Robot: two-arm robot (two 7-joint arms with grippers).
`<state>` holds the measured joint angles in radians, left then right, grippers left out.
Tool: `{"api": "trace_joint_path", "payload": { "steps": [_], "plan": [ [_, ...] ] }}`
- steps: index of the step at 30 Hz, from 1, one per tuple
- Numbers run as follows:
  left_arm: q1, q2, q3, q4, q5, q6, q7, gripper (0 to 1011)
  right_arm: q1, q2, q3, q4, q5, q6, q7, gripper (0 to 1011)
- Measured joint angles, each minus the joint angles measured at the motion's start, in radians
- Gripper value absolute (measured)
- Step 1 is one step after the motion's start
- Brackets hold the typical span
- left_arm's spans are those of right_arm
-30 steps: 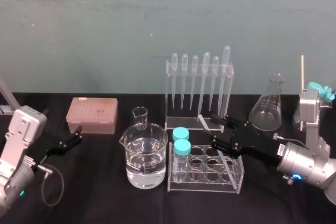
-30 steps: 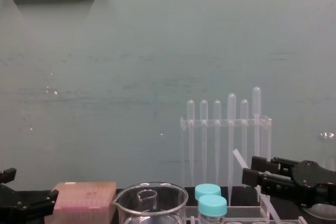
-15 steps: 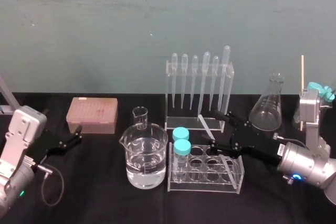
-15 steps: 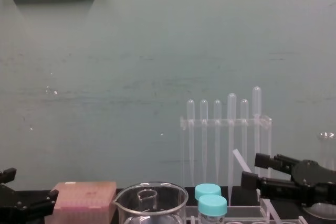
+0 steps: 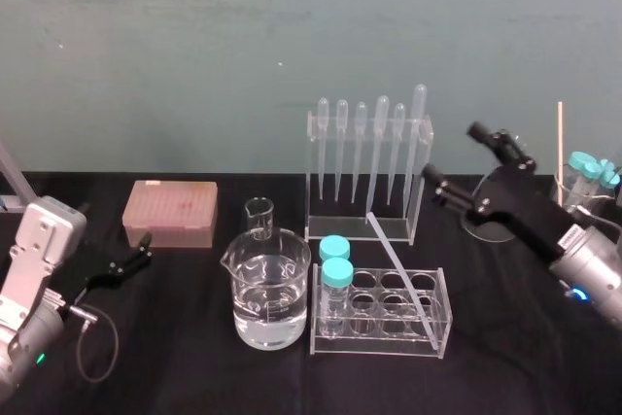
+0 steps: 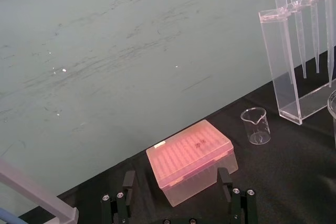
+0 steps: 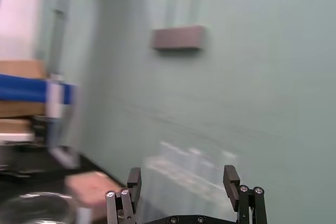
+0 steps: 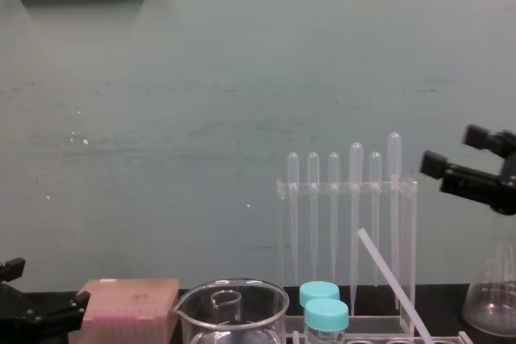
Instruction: Pick up the stirring rod with one hand, then place it down.
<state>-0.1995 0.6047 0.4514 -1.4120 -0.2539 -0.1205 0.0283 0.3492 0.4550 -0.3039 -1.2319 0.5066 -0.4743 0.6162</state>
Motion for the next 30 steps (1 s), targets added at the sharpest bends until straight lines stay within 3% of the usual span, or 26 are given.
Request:
{"api": "trace_joint_path", "payload": {
  "steps": [3,4,7,12,16,30],
  "plan": [
    [0.000,0.000,0.000,0.000,0.000,0.000,0.000,1000,-0.029,0.001,0.029,-0.015,-0.049,0.048,-0.112,1003],
    [0.000,0.000,0.000,0.000,0.000,0.000,0.000,1000,-0.029,0.001,0.029,-0.015,-0.049,0.048,-0.112,1003],
    [0.000,0.000,0.000,0.000,0.000,0.000,0.000,1000,-0.064,0.010,0.050,-0.023,-0.094,0.135,-0.207,1003],
    [0.000,0.000,0.000,0.000,0.000,0.000,0.000,1000,-0.101,0.021,0.055,-0.028,-0.123,0.247,-0.256,1003],
    [0.000,0.000,0.000,0.000,0.000,0.000,0.000,1000,-0.110,0.022,0.053,-0.026,-0.128,0.292,-0.256,1003],
    [0.000,0.000,0.000,0.000,0.000,0.000,0.000,1000,-0.109,0.023,0.054,-0.028,-0.129,0.280,-0.259,1003]
  ]
}}
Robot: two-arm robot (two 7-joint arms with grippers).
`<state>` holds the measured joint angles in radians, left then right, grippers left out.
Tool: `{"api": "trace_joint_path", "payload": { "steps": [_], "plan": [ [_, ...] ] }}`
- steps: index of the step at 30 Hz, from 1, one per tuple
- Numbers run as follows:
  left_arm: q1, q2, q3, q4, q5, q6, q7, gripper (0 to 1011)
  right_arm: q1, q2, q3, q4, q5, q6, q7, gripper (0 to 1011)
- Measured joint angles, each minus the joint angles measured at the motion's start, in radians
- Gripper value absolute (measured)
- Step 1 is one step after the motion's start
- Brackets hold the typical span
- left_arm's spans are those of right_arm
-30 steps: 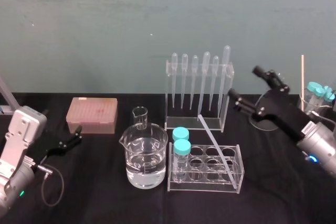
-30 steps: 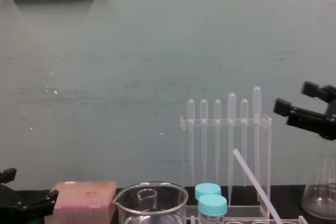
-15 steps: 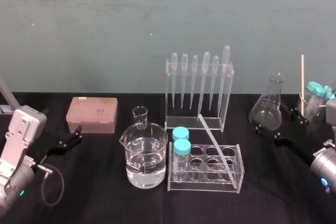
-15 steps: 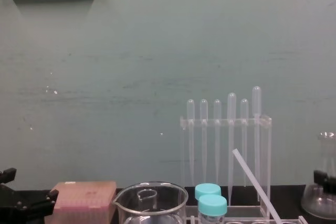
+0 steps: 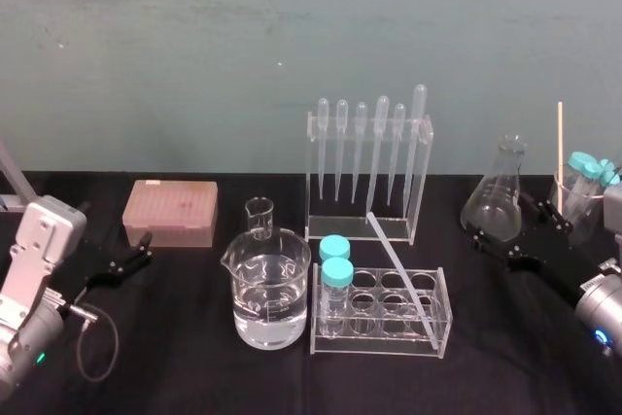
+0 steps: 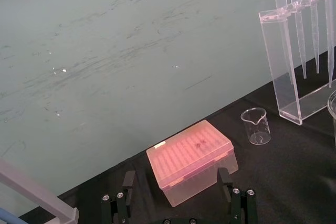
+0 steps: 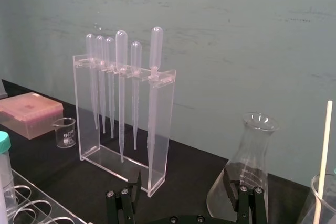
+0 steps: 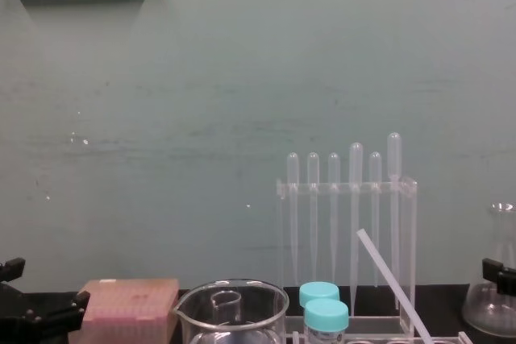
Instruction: Pick up the stirring rod with one hand, then place it down.
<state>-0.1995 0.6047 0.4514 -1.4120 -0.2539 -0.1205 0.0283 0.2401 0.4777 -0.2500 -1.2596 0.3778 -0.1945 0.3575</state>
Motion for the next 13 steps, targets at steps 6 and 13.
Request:
{"api": "trace_joint_path", "payload": {
  "steps": [6,13],
  "plan": [
    [0.000,0.000,0.000,0.000,0.000,0.000,0.000,1000,0.001,0.000,0.000,-0.001,0.000,-0.004,-0.001,1003],
    [0.000,0.000,0.000,0.000,0.000,0.000,0.000,1000,0.001,0.000,0.001,-0.001,0.000,-0.006,-0.002,1003]
  ]
}}
